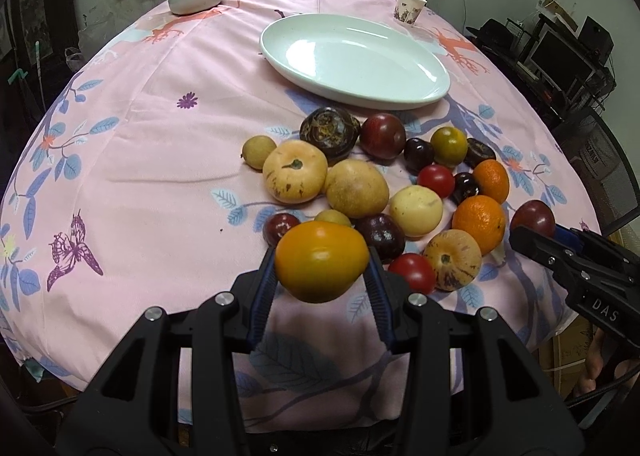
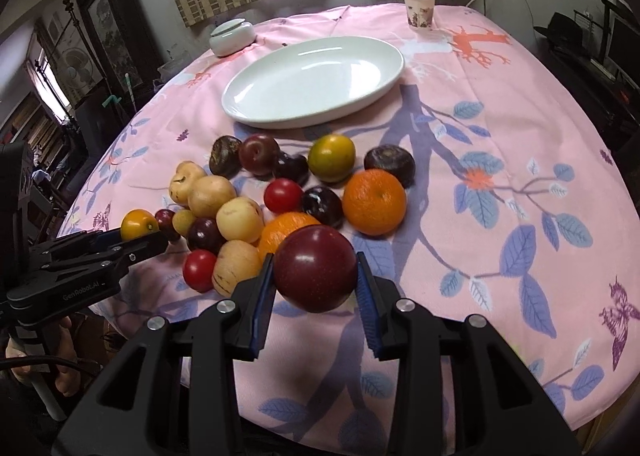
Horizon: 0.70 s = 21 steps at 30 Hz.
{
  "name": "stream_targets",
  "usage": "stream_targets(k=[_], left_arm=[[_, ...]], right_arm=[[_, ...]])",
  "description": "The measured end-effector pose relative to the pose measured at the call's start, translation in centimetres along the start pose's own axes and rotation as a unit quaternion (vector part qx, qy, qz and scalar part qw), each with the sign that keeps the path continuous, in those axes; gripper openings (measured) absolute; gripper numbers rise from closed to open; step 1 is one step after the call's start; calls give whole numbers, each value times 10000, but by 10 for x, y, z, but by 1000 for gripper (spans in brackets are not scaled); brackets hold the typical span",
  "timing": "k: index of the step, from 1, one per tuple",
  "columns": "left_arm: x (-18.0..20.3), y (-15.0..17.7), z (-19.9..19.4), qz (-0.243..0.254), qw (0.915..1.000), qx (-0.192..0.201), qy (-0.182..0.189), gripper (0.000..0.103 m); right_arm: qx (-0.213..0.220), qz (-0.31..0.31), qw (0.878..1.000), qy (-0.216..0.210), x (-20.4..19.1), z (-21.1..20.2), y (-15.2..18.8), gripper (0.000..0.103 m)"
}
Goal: Organize fruits
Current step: 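Carry both fruits to the white plate and open both tools to release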
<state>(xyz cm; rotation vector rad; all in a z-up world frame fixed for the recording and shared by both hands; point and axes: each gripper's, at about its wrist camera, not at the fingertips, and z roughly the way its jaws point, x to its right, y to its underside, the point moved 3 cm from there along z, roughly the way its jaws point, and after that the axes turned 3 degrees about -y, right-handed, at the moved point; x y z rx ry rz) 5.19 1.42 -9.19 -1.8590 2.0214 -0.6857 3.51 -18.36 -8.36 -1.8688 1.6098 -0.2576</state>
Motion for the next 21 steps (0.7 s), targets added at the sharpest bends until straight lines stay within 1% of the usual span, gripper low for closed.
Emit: stream_targets(k=[2,5,9,13,15,16,18,21], left_arm=[[0,-7,-1,24,10000,16,58,44],[3,-22,-3,108,9999,109,47,44],[3,-44,3,118,9998,186,18,44],[3,-73,7,119,9994,310,-46,44],[4,-95,12,148,9994,310,-1,44],[5,-108,15,175,9994,309,5,44],[10,-138,24,303,9989,348,-80,44],[16,-184,49,460,9979,380,-241,44]], right_arm=[[48,-102,9999,-29,-3,-2,-9,39],[115,-275,9995,-46,-6,-1,-28,39],[136,-391,9991,-89,-5,9,-54,39],[128,-488,9986,-128,-4,21,-79,39],[102,-541,9984,-149,-2,27,-94,39],[71,-563,9981,-226,-1,32,-106,39],[73,-611,9977,-291,2,40,-127,39],[65,-681,9976,-115,7,61,-167,39]])
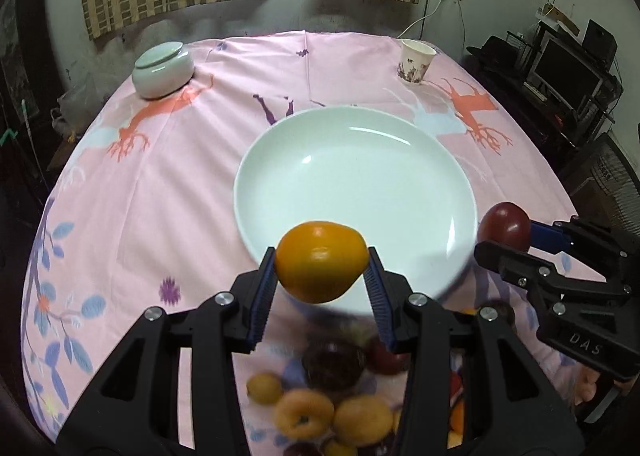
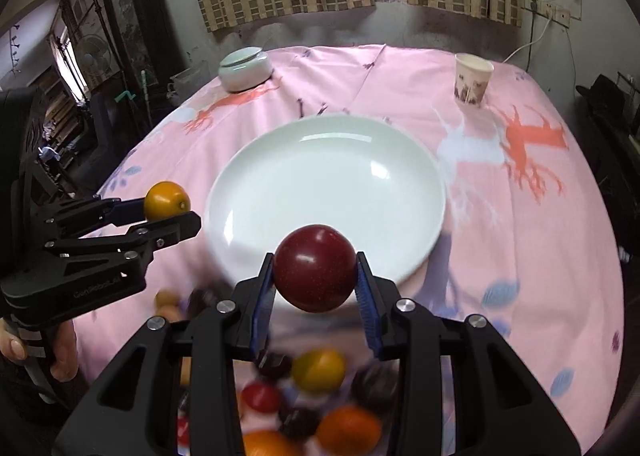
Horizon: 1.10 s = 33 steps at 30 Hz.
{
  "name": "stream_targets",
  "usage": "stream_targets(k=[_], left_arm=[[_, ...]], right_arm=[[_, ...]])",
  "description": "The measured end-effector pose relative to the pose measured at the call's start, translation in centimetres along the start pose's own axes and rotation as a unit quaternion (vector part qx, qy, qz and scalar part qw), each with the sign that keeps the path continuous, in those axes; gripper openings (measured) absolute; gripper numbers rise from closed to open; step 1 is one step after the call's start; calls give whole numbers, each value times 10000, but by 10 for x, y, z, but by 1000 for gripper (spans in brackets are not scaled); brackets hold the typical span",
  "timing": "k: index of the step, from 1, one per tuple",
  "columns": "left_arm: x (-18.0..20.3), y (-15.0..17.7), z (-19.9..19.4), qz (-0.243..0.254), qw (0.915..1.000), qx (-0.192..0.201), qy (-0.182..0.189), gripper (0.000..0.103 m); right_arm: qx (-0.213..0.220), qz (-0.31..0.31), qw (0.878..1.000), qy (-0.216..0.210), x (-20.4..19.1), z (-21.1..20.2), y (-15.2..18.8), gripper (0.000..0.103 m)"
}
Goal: Organize fruits
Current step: 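Carry both fruits to the white plate and open both tools to release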
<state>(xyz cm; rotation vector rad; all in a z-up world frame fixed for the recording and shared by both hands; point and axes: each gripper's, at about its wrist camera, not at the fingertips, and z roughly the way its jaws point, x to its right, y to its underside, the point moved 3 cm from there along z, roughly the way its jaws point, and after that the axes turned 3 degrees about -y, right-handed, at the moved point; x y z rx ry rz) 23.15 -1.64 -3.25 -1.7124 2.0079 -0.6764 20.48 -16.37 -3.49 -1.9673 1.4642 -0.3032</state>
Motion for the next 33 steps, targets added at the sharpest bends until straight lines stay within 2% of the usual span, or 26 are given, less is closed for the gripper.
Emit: stream_targets(k=[4,8,15,20,23,25,26,27,29,33], left_arm=[[-4,-43,58,-119,9993,-354,-38,44],[-6,-68,108,-202,9971,-733,72,44],[-4,-92,130,-196,9972,-702,137,44],[-9,-98,125,-211,9977,-637,140,47],[-16,-98,112,-291,9979,-569,131,51],[-21,-96,98,-354,9983,-444,116,60],[-22,-95,90,-391,9984,-377,130,61],[-23,-94,81,-415,9986,-310,139,63],[-24,-89,64,-442,9987,-225,144,67],[-30,-74,24,-566,9982,-84,183,72]], right_arm=[[-309,9,9993,228,22,50,-44,39],[-649,-28,9974,315,41,95,-65,39],[-958,16,9952,180,50,136,-76,39],[-1036,-50,9945,114,50,147,-77,40],[-1076,-80,9937,296,52,148,-76,40],[-1087,-11,9935,336,53,146,-75,41],[-1058,15,9940,276,53,144,-75,42],[-988,41,9949,212,53,142,-77,51],[-729,-30,9967,343,50,137,-81,66],[-507,-202,9969,570,43,124,-84,66]])
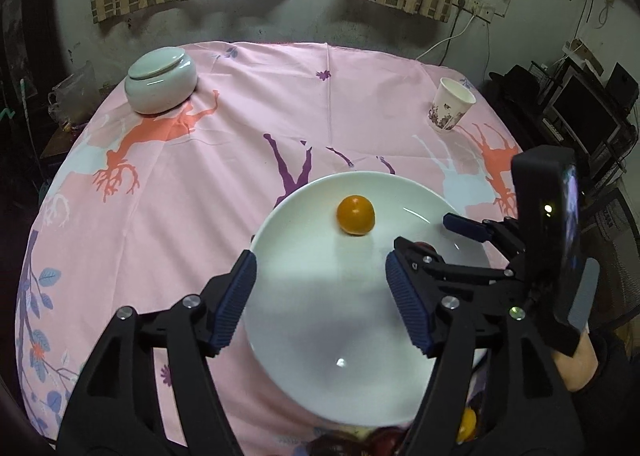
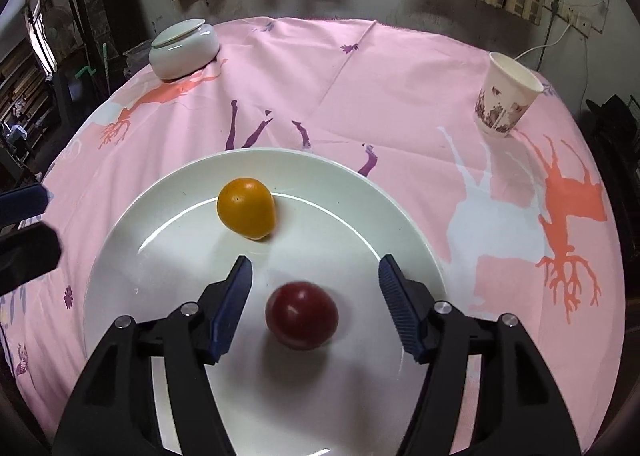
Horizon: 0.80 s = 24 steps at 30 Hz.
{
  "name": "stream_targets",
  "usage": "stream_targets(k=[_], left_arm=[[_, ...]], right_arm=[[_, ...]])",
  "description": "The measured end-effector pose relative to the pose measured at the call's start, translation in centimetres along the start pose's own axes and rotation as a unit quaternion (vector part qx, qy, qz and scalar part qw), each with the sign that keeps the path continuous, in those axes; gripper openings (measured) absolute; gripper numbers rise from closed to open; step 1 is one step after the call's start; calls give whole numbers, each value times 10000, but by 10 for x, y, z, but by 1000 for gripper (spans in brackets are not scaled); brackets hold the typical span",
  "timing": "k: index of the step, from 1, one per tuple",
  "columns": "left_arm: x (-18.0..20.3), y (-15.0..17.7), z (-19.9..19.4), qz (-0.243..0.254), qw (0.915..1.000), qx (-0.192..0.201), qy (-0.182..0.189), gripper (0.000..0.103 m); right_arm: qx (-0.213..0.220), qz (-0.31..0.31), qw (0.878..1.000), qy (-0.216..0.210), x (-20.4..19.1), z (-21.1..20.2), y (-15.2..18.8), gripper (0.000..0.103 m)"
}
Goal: Organize fruits
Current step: 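Carry both fruits to the white plate and open both tools to release, then move both tools back toward the fruit cluster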
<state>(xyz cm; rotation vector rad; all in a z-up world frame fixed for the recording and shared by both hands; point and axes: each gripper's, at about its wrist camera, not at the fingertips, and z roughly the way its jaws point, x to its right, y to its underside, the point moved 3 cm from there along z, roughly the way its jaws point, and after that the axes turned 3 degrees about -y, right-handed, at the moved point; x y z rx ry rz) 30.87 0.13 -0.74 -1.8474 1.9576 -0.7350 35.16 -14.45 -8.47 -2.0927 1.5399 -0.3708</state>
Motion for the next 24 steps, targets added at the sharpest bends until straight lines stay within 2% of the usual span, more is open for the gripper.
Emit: stream_targets(k=[2,7,8,9,10,13,15,19,20,22,24], left_arm=[[-4,10,-24,-9,9999,132,-23,74],[-11,53,-88,42,9977,667,-129,97],[-13,64,-97,42,9970,748,-170,100],[-16,76,-106,34,9963,834,-201,101],[-18,91,-114,30,9954,931,-224,101],[-25,133,-125,87,9936,1053,-405,101],[-29,159,-124,39,9942,979,-452,101],[-43,210,-110,-388,9967,688,-168,101],[-45,219,-104,-445,9972,582,-130,101],[-49,233,-96,-549,9977,389,-67,101],[-50,241,-94,-582,9976,362,-90,101]], right_arm=[[24,32,10000,-7,-2,-13,2,66],[357,-136,9993,19,-19,-80,27,71],[458,-158,9988,-5,-24,-97,39,77],[554,-183,9983,-31,-28,-114,54,93],[677,-211,9975,-37,-33,-128,68,98],[1015,-289,9944,19,-49,-170,130,102],[1080,-247,9938,-51,-61,-184,174,102],[930,235,9954,-13,-75,-191,246,102],[878,431,9952,18,-72,-188,255,102],[713,760,9943,-208,-66,-180,267,102],[700,969,9923,-323,-61,-177,269,102]])
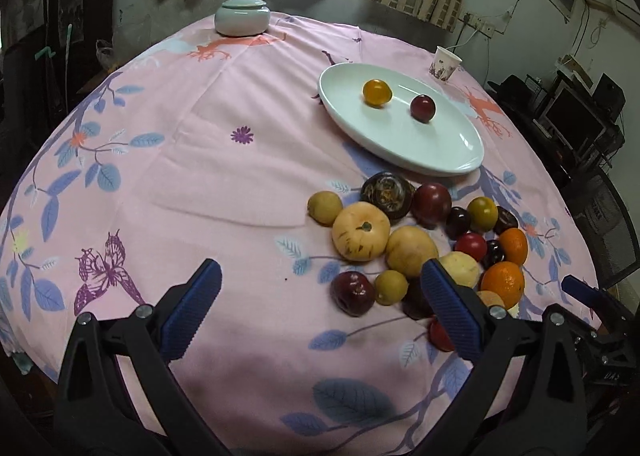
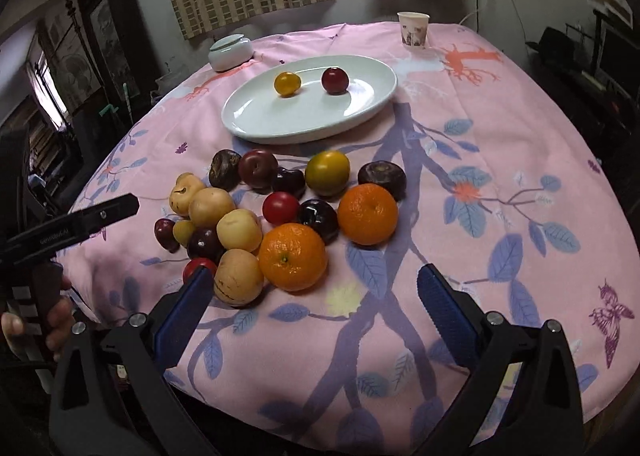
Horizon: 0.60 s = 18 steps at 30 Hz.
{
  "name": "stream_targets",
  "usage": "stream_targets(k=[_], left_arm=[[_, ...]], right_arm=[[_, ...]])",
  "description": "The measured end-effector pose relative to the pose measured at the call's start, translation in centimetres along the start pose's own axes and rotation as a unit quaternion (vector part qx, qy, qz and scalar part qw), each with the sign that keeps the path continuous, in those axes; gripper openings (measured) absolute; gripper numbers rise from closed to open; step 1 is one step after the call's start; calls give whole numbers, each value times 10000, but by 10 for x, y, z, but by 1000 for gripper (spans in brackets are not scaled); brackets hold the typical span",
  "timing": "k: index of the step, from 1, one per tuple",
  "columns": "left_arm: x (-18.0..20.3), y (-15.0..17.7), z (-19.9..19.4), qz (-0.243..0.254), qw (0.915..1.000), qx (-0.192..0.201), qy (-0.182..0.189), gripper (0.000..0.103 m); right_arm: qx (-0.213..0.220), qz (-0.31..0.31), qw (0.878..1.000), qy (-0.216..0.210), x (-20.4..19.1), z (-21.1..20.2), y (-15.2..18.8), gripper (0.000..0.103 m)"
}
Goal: Organize fruits
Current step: 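Move both tools back toward the fruit cluster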
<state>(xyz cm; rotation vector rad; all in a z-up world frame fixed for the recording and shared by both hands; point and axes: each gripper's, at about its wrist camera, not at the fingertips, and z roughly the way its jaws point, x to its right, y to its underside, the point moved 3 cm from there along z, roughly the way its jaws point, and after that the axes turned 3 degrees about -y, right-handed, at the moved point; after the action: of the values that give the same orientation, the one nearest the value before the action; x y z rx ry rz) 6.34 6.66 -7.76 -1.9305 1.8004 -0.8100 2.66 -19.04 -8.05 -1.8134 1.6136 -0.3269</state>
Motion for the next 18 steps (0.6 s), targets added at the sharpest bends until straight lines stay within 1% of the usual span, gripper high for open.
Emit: stream_targets(k=[2,7,9,13,14,15,16,17,18], left_arm=[[-2,2,-2,3,9999,68,-83,101],[3,5,-5,24,9999,98,-120,101],[7,6,-3,96,9999,35,-47,101],[16,12,5,292,9995,-148,11,101],[17,14,8,330,9992,-215,-28,101],[17,15,11,345,9990,-269,-53,101],[16,15,13,332,9990,-308,-39,101],[14,15,14,308,9990,-331,-22,101],[13,15,15,301,9990,-343,-14,101]], right_arm=[[34,57,9998,162,1,2,-1,102],[-113,224,9996,-104,-4,16,2,102],[-116,274,9996,-31,-4,21,1,102],[-318,314,9989,-111,-6,32,2,102],[-311,363,9988,-141,-6,33,2,99],[-263,453,9984,-189,-4,33,0,87],[-221,586,9976,-310,-2,34,-1,78],[-251,707,9963,-418,0,36,-1,60],[-336,821,9947,-511,3,40,-1,51]])
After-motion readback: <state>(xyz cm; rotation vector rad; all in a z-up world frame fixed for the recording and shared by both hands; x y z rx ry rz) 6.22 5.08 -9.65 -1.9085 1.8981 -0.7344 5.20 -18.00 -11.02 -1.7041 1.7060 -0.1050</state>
